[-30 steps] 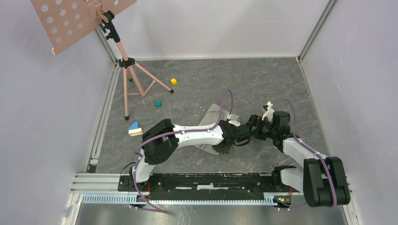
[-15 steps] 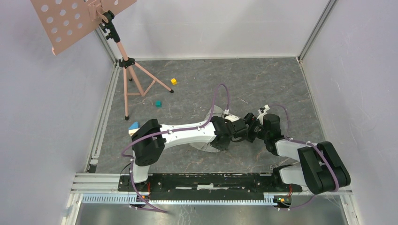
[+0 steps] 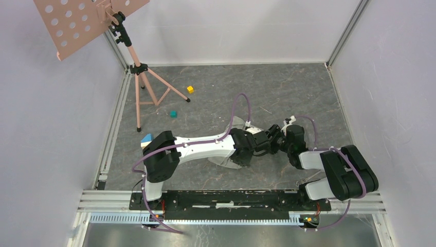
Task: Fold the napkin into a case and place the utensils inside
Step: Pick up the 2/3-rectangle-folded napkin from the center of the board.
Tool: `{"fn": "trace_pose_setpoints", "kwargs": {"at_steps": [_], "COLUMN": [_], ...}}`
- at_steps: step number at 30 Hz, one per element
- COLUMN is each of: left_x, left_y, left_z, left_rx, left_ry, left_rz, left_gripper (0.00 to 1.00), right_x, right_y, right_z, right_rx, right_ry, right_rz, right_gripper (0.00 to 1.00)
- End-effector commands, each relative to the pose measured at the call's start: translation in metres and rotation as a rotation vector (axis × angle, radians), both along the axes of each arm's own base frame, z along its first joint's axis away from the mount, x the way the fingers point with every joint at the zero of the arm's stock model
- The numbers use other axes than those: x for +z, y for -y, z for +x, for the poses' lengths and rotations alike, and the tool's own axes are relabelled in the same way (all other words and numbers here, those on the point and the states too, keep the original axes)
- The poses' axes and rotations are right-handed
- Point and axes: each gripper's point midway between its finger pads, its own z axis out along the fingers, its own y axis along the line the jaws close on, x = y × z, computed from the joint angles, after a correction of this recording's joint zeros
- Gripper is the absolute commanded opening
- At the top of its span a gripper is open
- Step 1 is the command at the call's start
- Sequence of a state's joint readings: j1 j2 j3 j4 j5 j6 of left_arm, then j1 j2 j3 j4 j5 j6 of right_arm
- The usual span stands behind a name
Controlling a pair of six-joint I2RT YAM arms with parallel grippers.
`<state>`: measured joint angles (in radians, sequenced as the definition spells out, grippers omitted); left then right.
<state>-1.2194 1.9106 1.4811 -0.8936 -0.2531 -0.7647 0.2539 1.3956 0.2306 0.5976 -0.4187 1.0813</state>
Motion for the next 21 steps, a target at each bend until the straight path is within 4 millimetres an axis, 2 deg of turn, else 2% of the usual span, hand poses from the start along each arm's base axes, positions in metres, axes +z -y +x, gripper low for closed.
{"fn": "trace_pose_setpoints", "kwargs": {"at_steps": [1, 5, 7, 14, 17, 19, 21], "left_x": [0.019, 0.019, 0.017, 0.006, 0.005, 0.007, 0.011], "left_y": [0.010, 0.012, 0.017, 0.041, 0.055, 0.065, 0.068], "left_z": [0.002, 0.000, -0.003, -0.015, -0.021, -0.024, -0.023], "left_rx": [-0.024, -0.030, -0.037, -0.047, -0.050, -0.053, -0.046], "left_ry": [0.019, 0.008, -0.011, -0.096, -0.136, -0.155, -0.152], "left_rz": [-0.076, -0.087, -0.109, -0.188, -0.243, -0.286, -0.306], "left_gripper": [0.02, 0.02, 0.02, 0.02, 0.04, 0.15, 0.37], "right_x": [0.007, 0.008, 0.006, 0.002, 0.005, 0.007, 0.004], "right_y": [-0.002, -0.001, 0.001, 0.007, 0.008, 0.011, 0.014], "right_z": [0.010, 0.012, 0.012, 0.017, 0.021, 0.024, 0.026], "right_rx": [-0.014, -0.013, -0.010, 0.042, 0.099, 0.135, 0.180], "right_ry": [0.048, 0.064, 0.072, 0.136, 0.186, 0.221, 0.235], "right_rz": [0.017, 0.001, -0.021, -0.115, -0.141, -0.163, -0.197], "right_gripper": [0.58, 0.49, 0.41, 0.00, 0.00, 0.00, 0.01]}}
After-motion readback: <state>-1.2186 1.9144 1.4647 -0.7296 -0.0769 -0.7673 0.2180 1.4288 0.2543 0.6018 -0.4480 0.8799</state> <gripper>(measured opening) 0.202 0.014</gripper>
